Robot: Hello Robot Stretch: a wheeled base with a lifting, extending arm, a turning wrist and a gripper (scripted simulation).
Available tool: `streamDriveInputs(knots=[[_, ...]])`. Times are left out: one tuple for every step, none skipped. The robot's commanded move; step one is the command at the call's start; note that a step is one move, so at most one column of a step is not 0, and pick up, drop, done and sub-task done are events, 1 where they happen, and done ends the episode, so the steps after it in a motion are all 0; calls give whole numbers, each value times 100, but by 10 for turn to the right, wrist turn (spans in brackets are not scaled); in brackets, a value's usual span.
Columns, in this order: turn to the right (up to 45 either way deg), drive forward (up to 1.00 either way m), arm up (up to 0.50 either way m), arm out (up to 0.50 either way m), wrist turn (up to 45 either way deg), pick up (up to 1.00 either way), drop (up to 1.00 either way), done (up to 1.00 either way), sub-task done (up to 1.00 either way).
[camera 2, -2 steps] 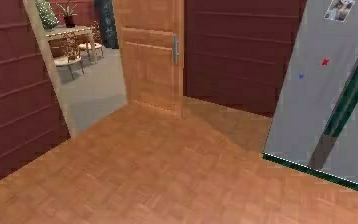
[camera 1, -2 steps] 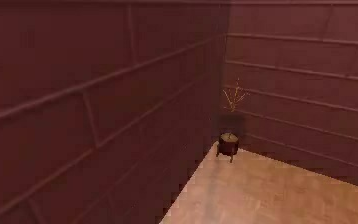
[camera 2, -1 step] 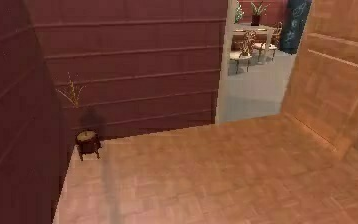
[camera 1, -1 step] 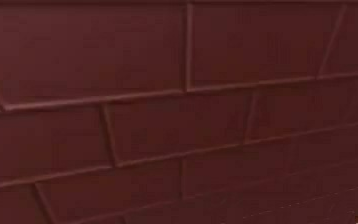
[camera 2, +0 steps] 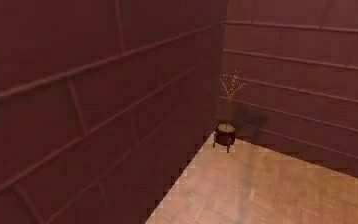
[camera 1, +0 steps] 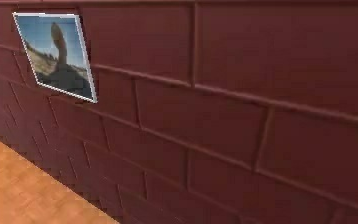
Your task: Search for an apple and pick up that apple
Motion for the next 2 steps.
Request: streamDriveInputs(knots=[[-450,0,0,0,0,0,0,0,0],[-270,0,0,0,0,0,0,0,0]])
